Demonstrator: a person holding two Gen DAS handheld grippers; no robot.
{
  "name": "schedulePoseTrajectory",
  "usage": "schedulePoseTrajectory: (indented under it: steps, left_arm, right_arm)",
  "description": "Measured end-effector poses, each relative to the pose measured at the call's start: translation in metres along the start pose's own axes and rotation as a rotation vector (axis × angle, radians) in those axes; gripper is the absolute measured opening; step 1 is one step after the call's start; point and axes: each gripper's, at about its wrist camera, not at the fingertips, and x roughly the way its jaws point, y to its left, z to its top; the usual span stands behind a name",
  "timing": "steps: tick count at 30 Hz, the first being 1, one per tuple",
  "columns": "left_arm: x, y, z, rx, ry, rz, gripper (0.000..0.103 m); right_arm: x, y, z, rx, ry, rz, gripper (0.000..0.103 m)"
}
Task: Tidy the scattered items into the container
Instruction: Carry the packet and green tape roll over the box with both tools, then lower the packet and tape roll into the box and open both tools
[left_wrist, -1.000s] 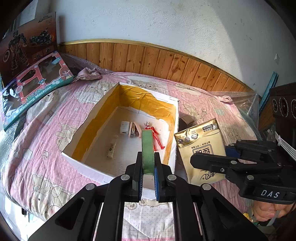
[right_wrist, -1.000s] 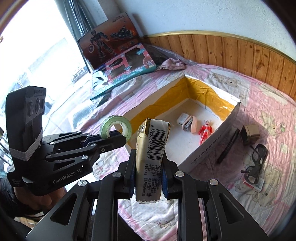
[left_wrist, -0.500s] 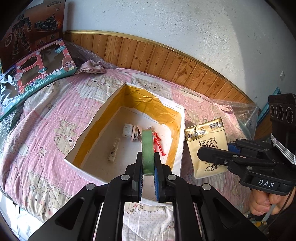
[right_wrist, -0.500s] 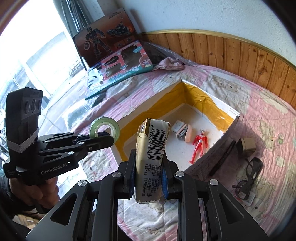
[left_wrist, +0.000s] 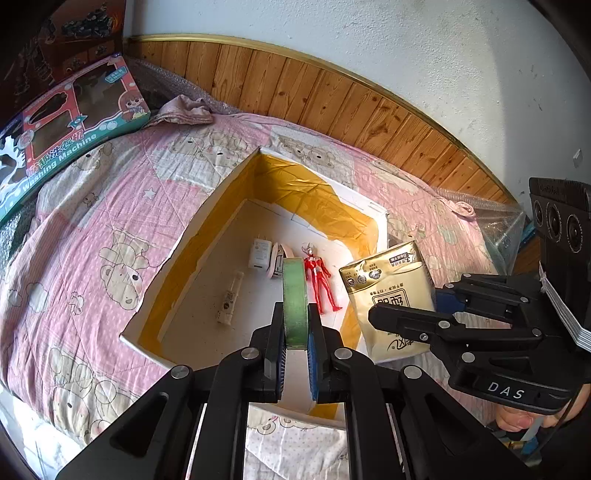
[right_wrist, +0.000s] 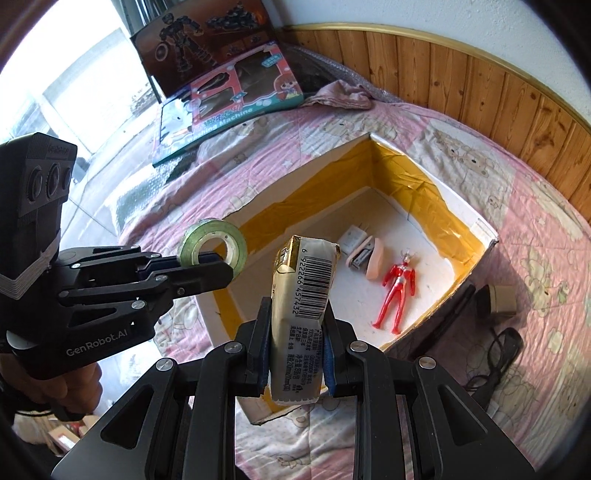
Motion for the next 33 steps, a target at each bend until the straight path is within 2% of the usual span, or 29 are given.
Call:
schedulePoseTrajectory:
  steps: [11,22,27,33]
  left_arm:
    - [0.053,0.004,-0.005,-0.012,0.173,-0.002,0.01]
    - [0.099,0.021,-0.013,-0.056,0.321,0.0,0.01]
    - [0.113,0.029,-0.014,-0.074,0.357,0.024,0.01]
    - [0.119,0.034,-0.011,-0.119,0.377,0.015,0.01]
  right_arm:
    - [0.049,-0.007,0.0,-0.021,0.16,-0.019,0.024]
    - [0.086,-0.016,0.001,-0.054,0.275,-0.058,0.024]
    - [0.102,-0.016,0.008,-0.088,0.326,-0.088,0.024]
    - [0.115,-0.025,0.012,-0.052,0.381,-0.083,0.024]
